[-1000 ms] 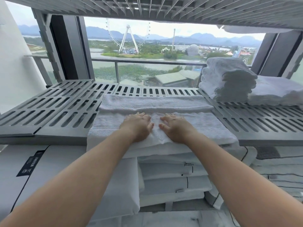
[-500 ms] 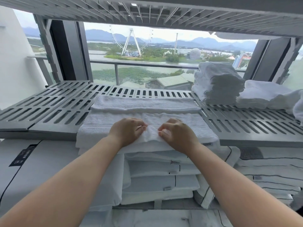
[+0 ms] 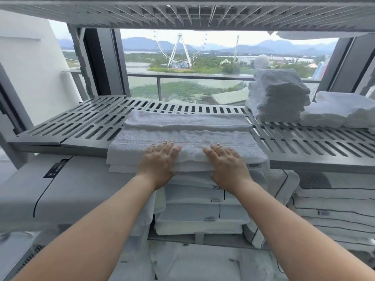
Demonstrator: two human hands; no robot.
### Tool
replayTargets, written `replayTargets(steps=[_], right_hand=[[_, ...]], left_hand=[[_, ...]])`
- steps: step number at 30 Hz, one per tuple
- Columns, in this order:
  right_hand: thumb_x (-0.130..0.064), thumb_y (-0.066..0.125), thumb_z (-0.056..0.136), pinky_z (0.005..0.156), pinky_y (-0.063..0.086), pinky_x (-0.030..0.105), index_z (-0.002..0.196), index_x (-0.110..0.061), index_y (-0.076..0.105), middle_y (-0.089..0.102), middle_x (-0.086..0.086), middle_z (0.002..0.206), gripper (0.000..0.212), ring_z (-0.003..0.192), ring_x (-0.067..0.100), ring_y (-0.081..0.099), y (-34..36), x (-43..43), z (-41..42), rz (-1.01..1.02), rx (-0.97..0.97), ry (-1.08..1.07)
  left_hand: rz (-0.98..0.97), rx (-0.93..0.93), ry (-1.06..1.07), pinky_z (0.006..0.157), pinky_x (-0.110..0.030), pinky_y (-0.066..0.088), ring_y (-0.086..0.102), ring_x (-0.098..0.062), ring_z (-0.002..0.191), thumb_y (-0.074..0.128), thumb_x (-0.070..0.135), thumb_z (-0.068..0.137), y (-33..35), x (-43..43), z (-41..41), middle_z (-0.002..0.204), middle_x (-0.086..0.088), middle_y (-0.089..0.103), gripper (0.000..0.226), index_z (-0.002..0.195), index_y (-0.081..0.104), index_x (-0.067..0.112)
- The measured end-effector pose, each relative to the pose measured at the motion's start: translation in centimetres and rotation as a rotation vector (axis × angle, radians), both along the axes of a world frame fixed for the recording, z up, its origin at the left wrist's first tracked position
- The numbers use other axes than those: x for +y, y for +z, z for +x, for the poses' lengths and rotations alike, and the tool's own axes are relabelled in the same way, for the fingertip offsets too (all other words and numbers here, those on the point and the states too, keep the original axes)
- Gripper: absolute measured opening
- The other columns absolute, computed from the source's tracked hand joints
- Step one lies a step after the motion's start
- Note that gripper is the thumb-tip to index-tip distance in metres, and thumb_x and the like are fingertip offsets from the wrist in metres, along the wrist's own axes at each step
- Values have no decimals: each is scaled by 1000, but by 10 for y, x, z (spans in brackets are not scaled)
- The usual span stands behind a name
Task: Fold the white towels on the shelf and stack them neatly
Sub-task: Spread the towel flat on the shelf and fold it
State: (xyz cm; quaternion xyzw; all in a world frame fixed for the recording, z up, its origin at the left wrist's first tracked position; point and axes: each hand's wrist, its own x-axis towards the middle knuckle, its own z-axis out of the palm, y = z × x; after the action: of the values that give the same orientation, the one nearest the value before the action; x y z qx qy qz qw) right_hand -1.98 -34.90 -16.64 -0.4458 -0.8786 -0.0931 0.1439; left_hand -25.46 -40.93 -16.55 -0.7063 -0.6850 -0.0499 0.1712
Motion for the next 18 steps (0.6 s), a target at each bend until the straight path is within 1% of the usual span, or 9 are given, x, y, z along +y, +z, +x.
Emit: replayTargets(steps=[3, 5, 7, 8, 11, 14, 16, 18], right_hand=[[-24, 57, 91, 123, 16, 42, 154, -29, 26, 32, 1, 160, 70, 149, 23, 27, -2, -2, -3, 27, 14, -20], [-21, 49, 96, 122, 20, 44, 153, -27, 34, 38, 2, 158, 59, 147, 24, 32, -4, -3, -4, 76, 53, -28], [-26, 51, 97, 121, 21, 45, 152, -26, 38, 42, 3, 156, 56, 147, 24, 34, -6, -3, -4, 100, 79, -24], [-31, 54, 96, 122, 20, 45, 152, -26, 37, 41, 3, 157, 59, 147, 24, 33, -6, -3, -3, 96, 63, -20], [-47, 61, 90, 122, 18, 45, 154, -27, 32, 36, 1, 159, 73, 149, 23, 29, -8, 0, -1, 80, 20, -9], [-57, 56, 92, 122, 20, 45, 153, -27, 37, 40, 2, 157, 71, 148, 23, 32, -8, -1, -2, 83, 73, 2], [-53, 51, 96, 122, 22, 45, 151, -27, 42, 44, 2, 155, 61, 146, 23, 35, -8, -3, -2, 83, 111, 2], [-42, 46, 102, 122, 23, 43, 148, -28, 47, 47, 2, 153, 48, 145, 22, 38, -9, -2, -3, 90, 177, 13]], left_hand=[[10, -7, 16, 124, -49, 15, 17, -25, 153, 58, 41, 93, -3, -2, 4, 166, -4, 20, 81, 159, 13, 25], [24, -12, 11, 124, -50, 13, 15, -25, 154, 47, 30, 96, -6, -3, 4, 167, -4, 18, 73, 160, 11, 22], [36, -6, -1, 124, -50, 12, 14, -25, 154, 38, 22, 96, -9, -5, 2, 168, -5, 17, 71, 161, 10, 20], [43, 1, -10, 124, -51, 12, 14, -25, 155, 37, 21, 95, -10, -6, 0, 168, -5, 17, 71, 161, 11, 18], [77, 5, -50, 123, -52, 13, 16, -26, 154, 39, 22, 95, -13, -7, -4, 167, -6, 20, 71, 161, 15, 15], [102, -21, -86, 123, -55, 15, 20, -29, 153, 47, 31, 94, -15, -7, -5, 165, -8, 26, 73, 160, 22, 14], [122, -29, -96, 122, -55, 16, 22, -30, 153, 50, 34, 94, -17, -7, -6, 164, -9, 28, 73, 159, 24, 14], [135, -31, -111, 122, -55, 17, 23, -30, 152, 48, 34, 94, -17, -8, -7, 164, -9, 29, 71, 159, 26, 15]])
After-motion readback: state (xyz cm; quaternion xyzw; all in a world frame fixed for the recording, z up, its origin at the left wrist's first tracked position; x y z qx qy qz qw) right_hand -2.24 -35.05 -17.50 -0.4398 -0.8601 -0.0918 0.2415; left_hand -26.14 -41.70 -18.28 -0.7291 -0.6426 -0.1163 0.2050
